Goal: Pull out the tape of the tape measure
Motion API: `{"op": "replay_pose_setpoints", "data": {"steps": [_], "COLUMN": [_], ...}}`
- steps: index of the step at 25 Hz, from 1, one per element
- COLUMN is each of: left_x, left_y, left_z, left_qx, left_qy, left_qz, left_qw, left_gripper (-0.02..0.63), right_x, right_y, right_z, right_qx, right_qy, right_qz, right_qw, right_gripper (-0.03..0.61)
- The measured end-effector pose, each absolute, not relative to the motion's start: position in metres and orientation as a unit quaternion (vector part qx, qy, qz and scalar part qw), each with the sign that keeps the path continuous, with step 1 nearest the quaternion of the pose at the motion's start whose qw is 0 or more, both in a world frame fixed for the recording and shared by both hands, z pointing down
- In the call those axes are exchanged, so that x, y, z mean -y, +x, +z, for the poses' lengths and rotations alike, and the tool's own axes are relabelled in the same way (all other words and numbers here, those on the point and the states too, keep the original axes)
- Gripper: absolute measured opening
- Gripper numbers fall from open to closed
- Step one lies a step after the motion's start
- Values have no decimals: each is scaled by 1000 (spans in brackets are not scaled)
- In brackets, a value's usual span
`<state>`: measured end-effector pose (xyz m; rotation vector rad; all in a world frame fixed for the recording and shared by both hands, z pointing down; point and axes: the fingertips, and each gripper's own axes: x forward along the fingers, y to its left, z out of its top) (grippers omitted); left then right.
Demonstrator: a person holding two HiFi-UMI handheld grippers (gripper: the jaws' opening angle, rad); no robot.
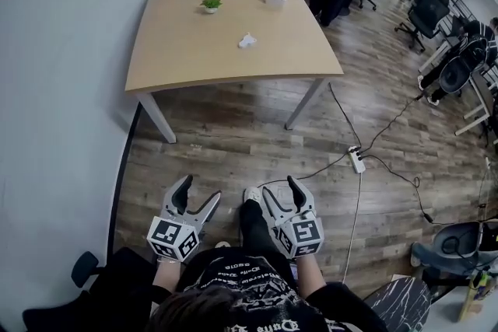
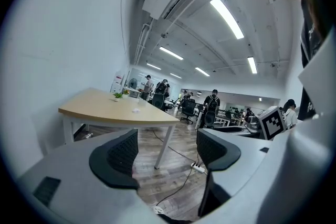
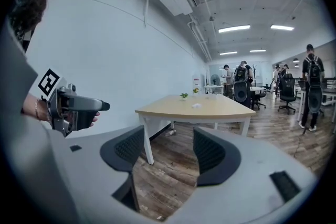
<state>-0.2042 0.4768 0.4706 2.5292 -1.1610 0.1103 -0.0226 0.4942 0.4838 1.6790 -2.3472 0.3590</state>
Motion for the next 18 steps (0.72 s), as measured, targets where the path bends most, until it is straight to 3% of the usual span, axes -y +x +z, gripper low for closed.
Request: {"op": "replay_pose_setpoints", "data": {"steps": [14, 18], "left_x": [-278, -242], "left_y": [-105, -82], "left_z": [476, 495], "left_qx": [459, 470], "left_qy": [866, 850], "left_qz": [47, 65], "left_qw": [194, 228], "left_gripper": [357, 357], "right_x": [-280, -243], "right_y": [71, 93], "right_z": [473, 483], "right_qx": [832, 840], "right_qy": [532, 519], "right_qz": [95, 97], "right_qw": [121, 128], "right_gripper": [302, 302]}}
